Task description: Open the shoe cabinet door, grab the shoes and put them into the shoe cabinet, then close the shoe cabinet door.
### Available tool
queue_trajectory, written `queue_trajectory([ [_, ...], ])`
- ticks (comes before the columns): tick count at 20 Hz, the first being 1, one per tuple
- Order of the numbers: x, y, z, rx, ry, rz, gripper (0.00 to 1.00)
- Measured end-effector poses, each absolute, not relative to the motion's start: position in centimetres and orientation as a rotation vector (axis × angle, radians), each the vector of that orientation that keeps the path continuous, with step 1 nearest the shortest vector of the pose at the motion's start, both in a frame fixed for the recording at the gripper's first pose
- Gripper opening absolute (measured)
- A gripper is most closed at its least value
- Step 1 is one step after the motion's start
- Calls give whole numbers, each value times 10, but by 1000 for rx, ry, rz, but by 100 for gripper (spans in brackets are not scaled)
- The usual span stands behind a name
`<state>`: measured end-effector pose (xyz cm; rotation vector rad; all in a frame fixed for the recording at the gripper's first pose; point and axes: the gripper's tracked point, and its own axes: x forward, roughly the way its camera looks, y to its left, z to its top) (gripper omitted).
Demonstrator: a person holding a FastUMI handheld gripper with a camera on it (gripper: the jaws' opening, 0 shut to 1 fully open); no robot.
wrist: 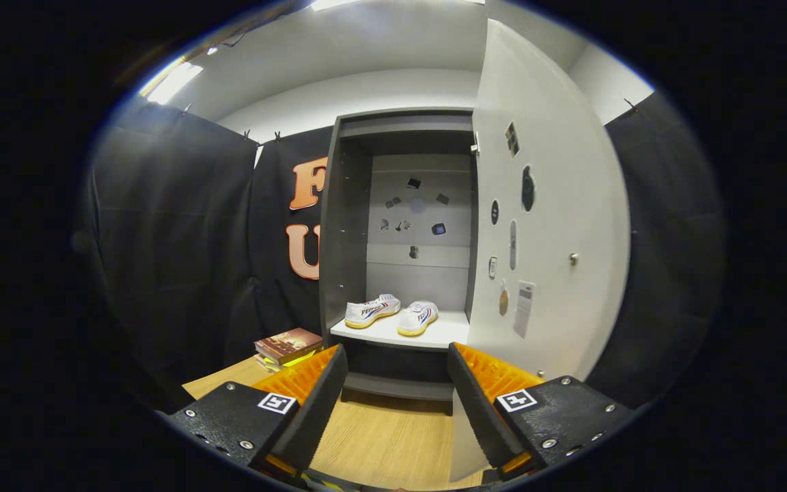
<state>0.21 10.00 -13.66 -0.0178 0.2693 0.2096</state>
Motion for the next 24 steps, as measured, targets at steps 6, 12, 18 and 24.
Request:
queue_trajectory([
  [6, -31, 9, -112, -25, 278, 45, 93],
  [12, -18, -79, -114, -132, 258, -114, 93],
  [18, 22, -98, -123, -82, 257, -94, 94],
  [24, 32, -86, -130, -12, 283, -28, 91],
])
